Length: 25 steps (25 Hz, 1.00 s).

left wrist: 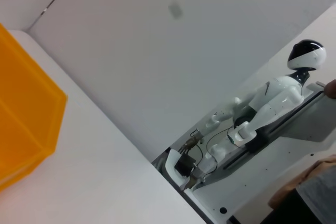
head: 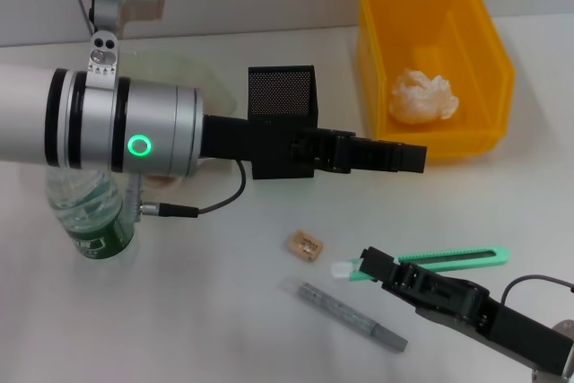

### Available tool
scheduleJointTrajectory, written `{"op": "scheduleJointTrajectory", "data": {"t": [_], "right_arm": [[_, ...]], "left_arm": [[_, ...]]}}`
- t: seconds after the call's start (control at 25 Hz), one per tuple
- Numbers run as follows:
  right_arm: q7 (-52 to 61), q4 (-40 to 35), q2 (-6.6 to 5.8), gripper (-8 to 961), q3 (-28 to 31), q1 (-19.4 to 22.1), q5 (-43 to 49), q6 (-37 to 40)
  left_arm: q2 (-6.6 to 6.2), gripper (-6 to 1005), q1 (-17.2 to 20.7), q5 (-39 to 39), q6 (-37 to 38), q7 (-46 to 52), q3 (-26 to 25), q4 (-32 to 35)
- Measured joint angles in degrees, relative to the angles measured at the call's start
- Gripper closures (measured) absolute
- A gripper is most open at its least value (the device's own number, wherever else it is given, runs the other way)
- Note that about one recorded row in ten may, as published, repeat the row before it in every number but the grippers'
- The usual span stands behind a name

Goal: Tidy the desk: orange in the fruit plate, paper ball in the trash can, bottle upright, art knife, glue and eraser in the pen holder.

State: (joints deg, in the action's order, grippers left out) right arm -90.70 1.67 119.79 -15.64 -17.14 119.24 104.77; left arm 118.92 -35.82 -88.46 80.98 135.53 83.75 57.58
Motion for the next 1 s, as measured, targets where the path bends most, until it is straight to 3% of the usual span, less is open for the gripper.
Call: {"op": "scheduleJointTrajectory", "data": {"t": [0.08,0.28,0.48,0.56,0.8,1.0], "right_arm": [[0.0,0.03,0.0,775,0.02,0.25,0.0,0.05],[0.0,0.85,-0.1,785,1.02,0.67,0.0,0.1],[0.18,1.95,-0.11,785,2.89,1.11,-0.01,0.14],[0.92,2.88,-0.11,785,4.82,1.17,-0.02,0.16],[8.4,5.32,-0.35,785,12.59,0.75,-0.06,0.78],[23.88,6.48,-0.45,785,20.51,-0.88,-0.07,2.55]], "left_arm": [[0.0,663,0.03,0.37,-0.04,-0.27,0.15,0.0],[-0.15,646,0.48,0.81,-0.16,-1.53,-0.16,0.12],[-0.32,440,1.69,0.96,0.33,-2.33,-0.54,1.49],[-0.34,420,2.75,1.6,1.14,-4.13,-1.29,2.11],[-0.35,382,7.55,7.14,3.35,-14.36,-1.53,5.63],[-0.16,384,13.33,13.78,4.92,-28.59,-0.4,9.24]]}}
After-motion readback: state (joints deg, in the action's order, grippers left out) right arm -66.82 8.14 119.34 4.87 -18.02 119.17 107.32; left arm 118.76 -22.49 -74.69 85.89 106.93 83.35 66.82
